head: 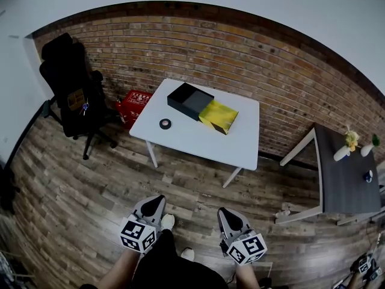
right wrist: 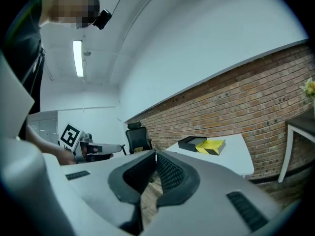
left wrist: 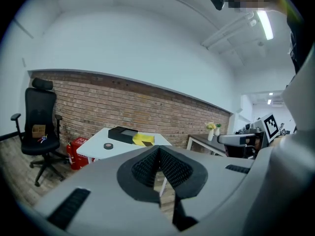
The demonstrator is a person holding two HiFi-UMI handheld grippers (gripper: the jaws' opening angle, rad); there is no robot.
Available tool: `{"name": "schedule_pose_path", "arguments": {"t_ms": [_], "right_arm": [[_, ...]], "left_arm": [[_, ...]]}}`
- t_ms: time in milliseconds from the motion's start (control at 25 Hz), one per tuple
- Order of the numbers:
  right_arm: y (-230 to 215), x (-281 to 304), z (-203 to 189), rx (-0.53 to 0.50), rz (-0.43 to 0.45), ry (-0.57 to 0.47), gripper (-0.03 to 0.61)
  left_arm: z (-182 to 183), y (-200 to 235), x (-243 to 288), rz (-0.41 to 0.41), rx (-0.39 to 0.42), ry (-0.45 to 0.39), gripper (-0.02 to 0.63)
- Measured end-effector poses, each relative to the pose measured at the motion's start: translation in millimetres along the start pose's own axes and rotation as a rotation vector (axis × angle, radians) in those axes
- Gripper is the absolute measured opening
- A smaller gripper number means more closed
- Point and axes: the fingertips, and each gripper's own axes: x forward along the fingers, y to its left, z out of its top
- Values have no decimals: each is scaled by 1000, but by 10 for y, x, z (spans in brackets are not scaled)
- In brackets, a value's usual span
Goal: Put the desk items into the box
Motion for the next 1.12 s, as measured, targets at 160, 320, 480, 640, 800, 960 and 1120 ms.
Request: {"name": "schedule_pose_path", "arguments": {"t_ms": [160, 320, 480, 640, 800, 960, 1120], "right_arm": [[-117, 320, 24, -7, -23, 9, 22], [-262, 705, 37, -19, -29, 19, 23], [-429, 1111, 72, -30, -48, 27, 23], [-557, 1451, 160, -24, -85, 23, 21], [-704, 1722, 300, -26, -129, 5, 21], [-804, 1927, 372, -33, -173, -3, 21], [-881, 2119, 372, -28, -205, -4, 21]], "left_arm": [[58, 283, 276, -11, 7, 3, 14], [123, 552, 607, -45, -9, 6, 14], [257, 846, 961, -62, 17, 9, 14], [354, 1147, 1255, -78, 27, 18, 14], [453, 1429, 1500, -99, 30, 19, 14], [559, 1656, 1686, -131, 40, 16, 14], [608, 1862, 1834, -156, 41, 20, 14]]}}
